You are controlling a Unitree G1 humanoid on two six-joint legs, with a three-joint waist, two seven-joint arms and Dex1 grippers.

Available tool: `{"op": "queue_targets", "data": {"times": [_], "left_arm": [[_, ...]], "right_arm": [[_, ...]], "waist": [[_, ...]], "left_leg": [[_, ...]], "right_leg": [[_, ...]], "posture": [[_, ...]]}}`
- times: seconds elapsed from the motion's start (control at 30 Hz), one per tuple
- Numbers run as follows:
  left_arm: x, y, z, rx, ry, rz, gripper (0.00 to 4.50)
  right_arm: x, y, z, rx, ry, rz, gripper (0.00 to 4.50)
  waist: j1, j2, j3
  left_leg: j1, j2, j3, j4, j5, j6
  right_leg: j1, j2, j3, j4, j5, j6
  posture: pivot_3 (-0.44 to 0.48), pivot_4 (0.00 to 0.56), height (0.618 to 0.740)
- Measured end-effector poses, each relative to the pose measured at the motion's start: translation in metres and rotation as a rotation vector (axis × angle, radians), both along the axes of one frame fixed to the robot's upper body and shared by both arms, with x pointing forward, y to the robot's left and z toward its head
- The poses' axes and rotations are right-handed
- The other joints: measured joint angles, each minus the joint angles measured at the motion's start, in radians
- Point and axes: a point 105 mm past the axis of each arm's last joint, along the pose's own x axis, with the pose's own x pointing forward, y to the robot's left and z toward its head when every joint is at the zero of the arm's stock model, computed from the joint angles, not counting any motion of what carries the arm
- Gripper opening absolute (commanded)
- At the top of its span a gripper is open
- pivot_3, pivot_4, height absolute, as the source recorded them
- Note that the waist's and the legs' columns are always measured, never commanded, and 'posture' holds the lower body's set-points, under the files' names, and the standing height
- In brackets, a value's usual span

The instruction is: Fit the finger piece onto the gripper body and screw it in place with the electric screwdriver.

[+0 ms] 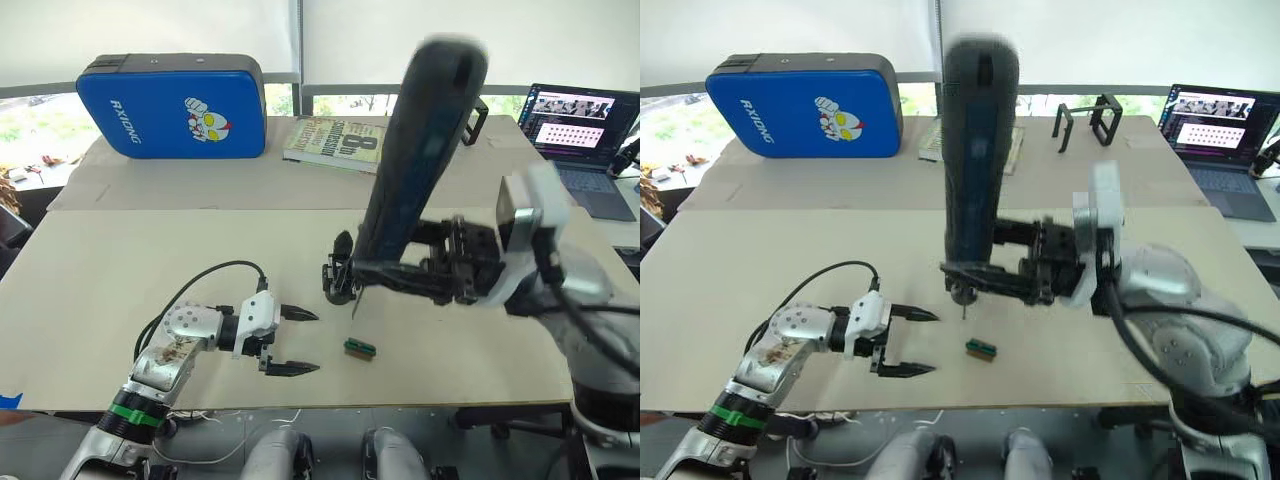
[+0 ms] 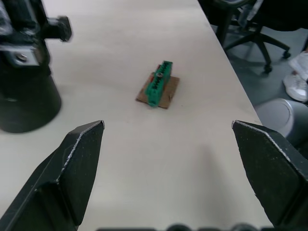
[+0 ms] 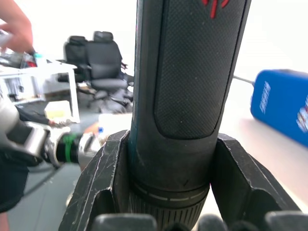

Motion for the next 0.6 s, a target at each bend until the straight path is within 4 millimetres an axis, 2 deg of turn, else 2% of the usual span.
{"op": "queue_targets", "data": {"times": [0.03,0.1,0.27,0.37,0.6], "left_arm": [[0.001,0.003,0.0,0.005,-0.001,0.015,4.5],[0.004,0.007,0.001,0.008,-0.008,0.038,4.5],[0.015,0.012,0.004,0.004,-0.03,0.087,4.5],[0.023,0.009,0.008,-0.017,-0.055,0.107,4.5],[0.047,0.009,0.017,-0.011,-0.096,0.134,4.5]], "right_arm": [[0.002,0.003,0.011,0.002,-0.012,0.022,1.94],[0.006,0.007,0.019,0.008,-0.004,0.056,1.94],[0.019,0.027,0.03,-0.044,0.007,0.151,1.94],[0.036,0.045,0.037,-0.088,0.007,0.163,1.94],[0.061,0.056,0.027,-0.167,0.039,0.159,1.94]], "waist": [[0.001,0.0,0.0],[0.004,0.0,0.0],[-0.001,0.0,0.0],[-0.005,0.0,0.0],[-0.004,0.0,0.0]], "left_leg": [[0.0,0.0,0.0,0.0,0.0,0.0],[0.0,0.0,0.0,-0.001,0.0,0.0],[0.0,0.0,0.003,-0.001,0.001,0.002],[0.0,0.0,0.003,0.0,0.001,0.002],[-0.008,0.0,0.004,0.002,0.002,0.002]], "right_leg": [[0.0,0.001,0.0,0.0,0.0,0.0],[0.0,0.001,-0.001,0.001,0.0,0.0],[-0.001,0.005,0.0,0.002,0.0,0.0],[-0.001,0.006,0.0,0.002,0.001,0.0],[-0.007,0.01,0.0,0.003,0.001,0.001]], "posture": [[0.0,0.15,0.74],[0.0,0.15,0.74],[0.0,0.15,0.74],[0.0,0.15,0.74],[0.0,0.15,0.74]]}}
